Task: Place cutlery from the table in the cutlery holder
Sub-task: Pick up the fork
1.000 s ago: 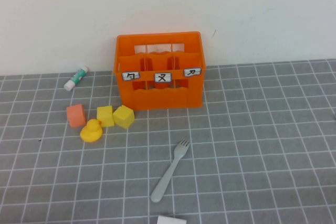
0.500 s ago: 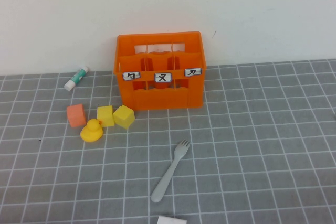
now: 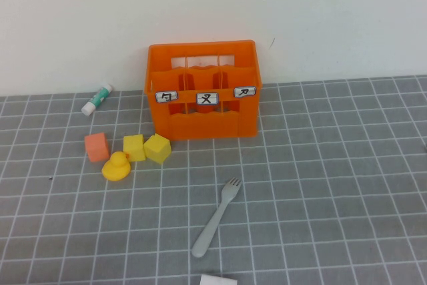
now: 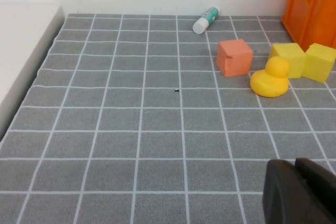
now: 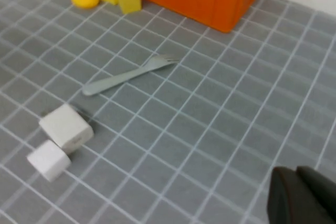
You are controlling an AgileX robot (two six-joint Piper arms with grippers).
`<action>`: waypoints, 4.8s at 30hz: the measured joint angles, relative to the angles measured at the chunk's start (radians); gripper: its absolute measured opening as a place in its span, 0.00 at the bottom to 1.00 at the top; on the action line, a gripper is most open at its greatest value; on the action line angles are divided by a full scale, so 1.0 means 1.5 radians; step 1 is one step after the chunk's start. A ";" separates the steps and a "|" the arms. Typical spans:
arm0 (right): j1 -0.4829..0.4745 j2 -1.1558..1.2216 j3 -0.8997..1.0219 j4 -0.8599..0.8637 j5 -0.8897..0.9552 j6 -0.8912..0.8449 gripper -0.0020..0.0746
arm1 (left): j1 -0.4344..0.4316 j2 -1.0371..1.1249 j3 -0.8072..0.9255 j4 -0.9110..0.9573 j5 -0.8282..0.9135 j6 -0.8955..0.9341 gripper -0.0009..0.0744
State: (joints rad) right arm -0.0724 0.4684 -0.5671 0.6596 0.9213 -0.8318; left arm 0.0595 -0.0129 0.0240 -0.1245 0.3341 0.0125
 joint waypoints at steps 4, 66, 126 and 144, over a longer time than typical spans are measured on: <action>0.003 0.089 -0.086 0.002 0.031 -0.089 0.02 | 0.000 0.000 0.000 0.000 0.000 0.000 0.01; 0.575 1.155 -0.707 -0.342 -0.117 -0.464 0.50 | 0.000 0.000 0.000 0.000 0.000 0.000 0.01; 0.596 1.202 -0.872 -0.369 0.187 -0.130 0.12 | 0.000 0.000 0.000 0.000 0.000 0.000 0.01; 0.673 1.221 -0.872 -0.534 0.193 -0.252 0.15 | 0.000 0.000 0.000 0.000 0.000 0.000 0.01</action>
State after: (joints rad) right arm 0.9375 2.2993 -1.8753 -0.1420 1.2109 -1.2096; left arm 0.0595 -0.0129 0.0240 -0.1245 0.3341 0.0125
